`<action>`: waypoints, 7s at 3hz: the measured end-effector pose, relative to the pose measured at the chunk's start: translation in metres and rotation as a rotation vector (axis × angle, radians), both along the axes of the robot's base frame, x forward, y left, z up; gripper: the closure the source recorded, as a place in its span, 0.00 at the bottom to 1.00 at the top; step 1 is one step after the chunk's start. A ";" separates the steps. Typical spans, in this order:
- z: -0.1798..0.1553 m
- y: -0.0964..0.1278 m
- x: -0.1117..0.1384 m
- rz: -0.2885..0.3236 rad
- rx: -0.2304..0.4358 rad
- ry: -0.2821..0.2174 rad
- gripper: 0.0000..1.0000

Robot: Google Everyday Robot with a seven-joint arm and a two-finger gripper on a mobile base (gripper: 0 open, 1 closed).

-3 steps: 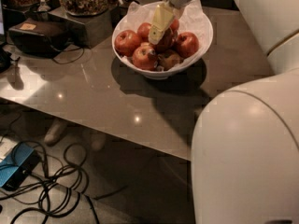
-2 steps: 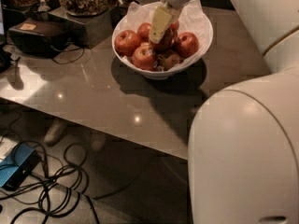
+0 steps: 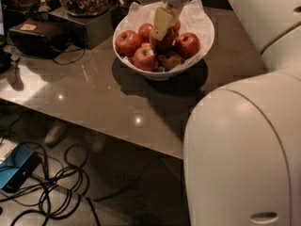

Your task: Pick apple from white bowl

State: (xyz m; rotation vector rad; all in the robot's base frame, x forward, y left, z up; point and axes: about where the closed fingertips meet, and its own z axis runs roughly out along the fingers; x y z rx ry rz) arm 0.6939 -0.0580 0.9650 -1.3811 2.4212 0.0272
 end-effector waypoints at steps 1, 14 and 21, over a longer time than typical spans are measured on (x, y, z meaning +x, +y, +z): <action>0.000 0.000 0.000 0.000 0.000 0.000 0.45; -0.025 0.009 -0.004 0.054 -0.050 0.046 1.00; 0.072 0.048 -0.035 0.180 0.049 -0.121 1.00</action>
Offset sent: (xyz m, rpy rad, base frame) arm -0.0143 -0.0083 -0.0117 -0.0309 0.0711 0.0269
